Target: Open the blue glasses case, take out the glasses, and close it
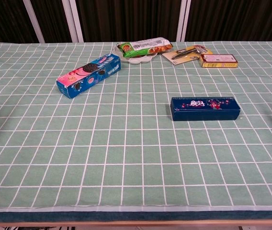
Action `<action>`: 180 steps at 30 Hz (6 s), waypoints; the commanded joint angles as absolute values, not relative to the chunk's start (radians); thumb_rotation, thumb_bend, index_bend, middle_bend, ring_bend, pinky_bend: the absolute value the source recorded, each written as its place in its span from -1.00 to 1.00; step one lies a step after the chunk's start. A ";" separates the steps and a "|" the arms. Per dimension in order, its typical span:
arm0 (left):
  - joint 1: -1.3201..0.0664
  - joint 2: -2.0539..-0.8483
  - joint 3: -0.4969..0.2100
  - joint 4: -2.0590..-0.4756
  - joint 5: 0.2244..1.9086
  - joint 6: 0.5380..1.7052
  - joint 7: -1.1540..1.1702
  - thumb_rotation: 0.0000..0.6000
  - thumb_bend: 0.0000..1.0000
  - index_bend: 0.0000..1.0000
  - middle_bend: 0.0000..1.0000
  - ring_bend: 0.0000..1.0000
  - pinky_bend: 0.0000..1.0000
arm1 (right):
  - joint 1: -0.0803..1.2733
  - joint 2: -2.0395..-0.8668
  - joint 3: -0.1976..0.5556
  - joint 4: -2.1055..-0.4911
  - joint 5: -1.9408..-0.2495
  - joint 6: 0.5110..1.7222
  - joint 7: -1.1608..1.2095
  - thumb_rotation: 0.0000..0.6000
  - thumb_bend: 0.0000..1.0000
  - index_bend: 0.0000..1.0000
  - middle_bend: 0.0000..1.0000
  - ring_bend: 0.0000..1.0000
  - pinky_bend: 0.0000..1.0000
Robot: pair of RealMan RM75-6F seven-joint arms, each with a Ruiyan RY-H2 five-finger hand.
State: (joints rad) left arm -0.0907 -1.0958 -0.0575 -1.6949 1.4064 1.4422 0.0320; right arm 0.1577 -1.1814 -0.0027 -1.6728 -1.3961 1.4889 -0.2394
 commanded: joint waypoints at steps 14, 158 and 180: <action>-0.088 -1.095 -0.062 -1.692 1.404 1.448 0.022 1.00 -0.95 -1.00 -1.00 -1.00 -1.00 | 0.147 -1.179 0.027 -1.709 -1.394 1.473 -0.249 1.00 -0.80 -1.00 -1.00 -1.00 -0.61; -0.108 -1.065 -0.079 -1.687 1.350 1.385 -0.055 1.00 -0.95 -1.00 -1.00 -1.00 -1.00 | 0.891 -1.662 0.299 -1.618 -0.554 1.213 -0.774 1.00 -0.04 -0.45 -1.00 -1.00 -0.61; -0.116 -1.066 -0.079 -1.690 1.350 1.375 -0.053 1.00 -0.95 -1.00 -1.00 -1.00 -1.00 | 0.847 -1.651 0.205 -1.738 -0.545 1.270 -0.834 1.00 0.50 -0.46 -1.00 -1.00 -0.61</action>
State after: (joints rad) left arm -0.1158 -1.0661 -0.0790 -1.6895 1.3498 1.3748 -0.0525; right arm 0.8469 -1.6511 0.2046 -1.7386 -0.5450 1.2701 -0.8334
